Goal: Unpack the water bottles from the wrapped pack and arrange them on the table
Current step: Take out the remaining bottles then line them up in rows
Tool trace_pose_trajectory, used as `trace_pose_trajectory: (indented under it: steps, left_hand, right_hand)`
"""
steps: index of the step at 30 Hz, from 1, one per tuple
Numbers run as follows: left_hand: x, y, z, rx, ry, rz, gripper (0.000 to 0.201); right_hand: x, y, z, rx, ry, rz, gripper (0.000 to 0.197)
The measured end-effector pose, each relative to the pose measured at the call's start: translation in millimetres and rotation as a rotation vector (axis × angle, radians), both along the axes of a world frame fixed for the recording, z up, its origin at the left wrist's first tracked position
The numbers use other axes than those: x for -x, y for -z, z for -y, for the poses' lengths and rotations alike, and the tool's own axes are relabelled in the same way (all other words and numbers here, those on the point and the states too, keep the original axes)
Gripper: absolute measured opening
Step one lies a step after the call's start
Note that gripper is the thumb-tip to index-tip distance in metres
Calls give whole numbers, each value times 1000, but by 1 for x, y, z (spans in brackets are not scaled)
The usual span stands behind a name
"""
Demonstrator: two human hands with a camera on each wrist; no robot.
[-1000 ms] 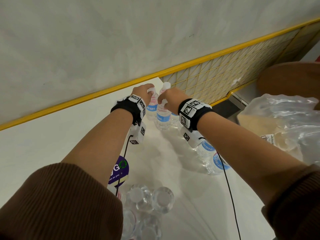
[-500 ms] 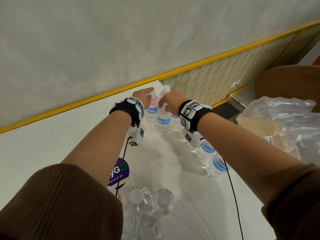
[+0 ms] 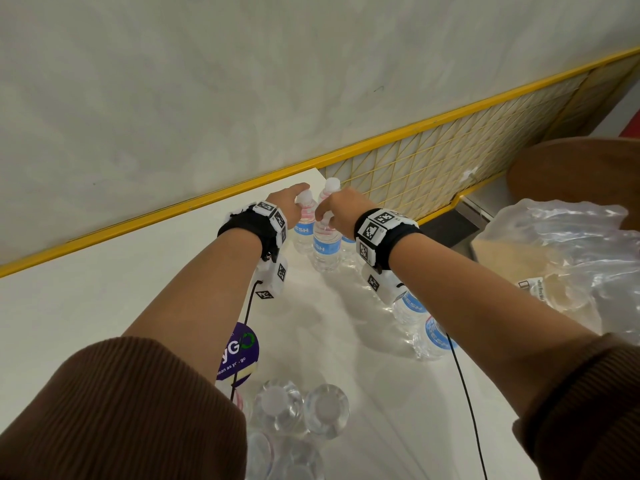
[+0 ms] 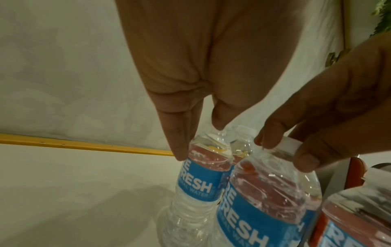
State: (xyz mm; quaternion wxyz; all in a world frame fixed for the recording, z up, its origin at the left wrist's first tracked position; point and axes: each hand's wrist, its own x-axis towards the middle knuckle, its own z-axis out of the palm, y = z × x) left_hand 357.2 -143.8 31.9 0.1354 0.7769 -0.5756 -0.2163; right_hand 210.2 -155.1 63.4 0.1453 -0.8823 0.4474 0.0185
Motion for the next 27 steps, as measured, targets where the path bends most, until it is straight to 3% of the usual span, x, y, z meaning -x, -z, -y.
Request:
trace_pose_trajectory:
  steps: [8, 12, 18, 22, 27]
  left_hand:
    - [4, -10, -14, -41, 8, 59, 64]
    - [11, -24, -35, -55, 76, 137, 44]
    - [31, -38, -87, -421, 254, -38, 32]
    - [42, -45, -131, -539, 336, 5, 26]
    - [54, -58, -181, -697, 469, 131, 26]
  right_hand:
    - [6, -8, -16, 7, -53, -21, 37]
    - [19, -22, -47, 15, -132, -19, 30]
    - [39, -32, -117, -225, -211, -100, 23]
    - [51, -36, -162, -378, -252, -178, 23]
    - [57, -30, -207, -393, -299, -285, 45]
